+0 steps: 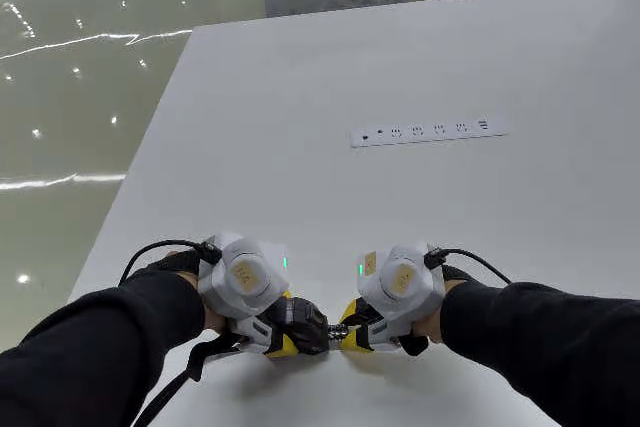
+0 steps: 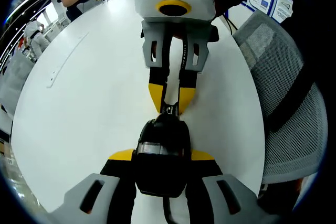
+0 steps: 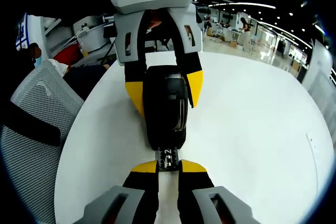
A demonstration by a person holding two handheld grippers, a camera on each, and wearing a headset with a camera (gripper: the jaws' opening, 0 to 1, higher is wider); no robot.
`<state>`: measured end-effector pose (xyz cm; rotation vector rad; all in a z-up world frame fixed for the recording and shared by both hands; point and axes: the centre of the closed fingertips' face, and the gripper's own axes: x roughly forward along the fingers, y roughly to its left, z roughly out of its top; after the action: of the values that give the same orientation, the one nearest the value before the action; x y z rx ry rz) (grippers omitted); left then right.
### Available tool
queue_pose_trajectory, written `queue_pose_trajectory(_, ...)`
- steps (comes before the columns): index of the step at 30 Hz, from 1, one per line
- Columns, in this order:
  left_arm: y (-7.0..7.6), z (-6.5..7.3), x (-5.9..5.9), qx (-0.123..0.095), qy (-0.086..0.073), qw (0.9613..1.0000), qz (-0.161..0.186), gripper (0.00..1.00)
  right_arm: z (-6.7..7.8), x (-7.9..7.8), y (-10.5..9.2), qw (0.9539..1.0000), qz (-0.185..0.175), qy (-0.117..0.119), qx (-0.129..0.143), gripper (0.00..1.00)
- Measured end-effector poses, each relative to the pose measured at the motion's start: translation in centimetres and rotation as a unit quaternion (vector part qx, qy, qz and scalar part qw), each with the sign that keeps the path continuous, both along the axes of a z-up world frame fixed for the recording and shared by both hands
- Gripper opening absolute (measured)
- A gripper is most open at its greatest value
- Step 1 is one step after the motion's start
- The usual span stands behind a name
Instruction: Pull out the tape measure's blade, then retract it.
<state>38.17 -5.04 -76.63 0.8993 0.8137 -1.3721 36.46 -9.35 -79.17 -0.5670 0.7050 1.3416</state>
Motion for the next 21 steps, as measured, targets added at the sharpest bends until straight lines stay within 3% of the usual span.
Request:
queue_pose_trajectory(12,-0.1,0.0,-0.1,-0.002,-0.004,1.0,-0.003,0.31,-0.1,-0.2,0.5,0.9999,0.001,-0.006,-0.014,0.11)
queue_pose_trajectory(16,-0.1,0.0,-0.1,-0.005,-0.003,1.0,-0.002,0.31,-0.1,-0.1,0.7,0.9999,-0.01,0.005,-0.006,0.12)
queue_pose_trajectory(21,-0.1,-0.1,-0.1,-0.005,-0.005,1.0,-0.001,0.31,-0.2,0.1,1.1,0.9999,-0.003,-0.01,-0.006,0.1)
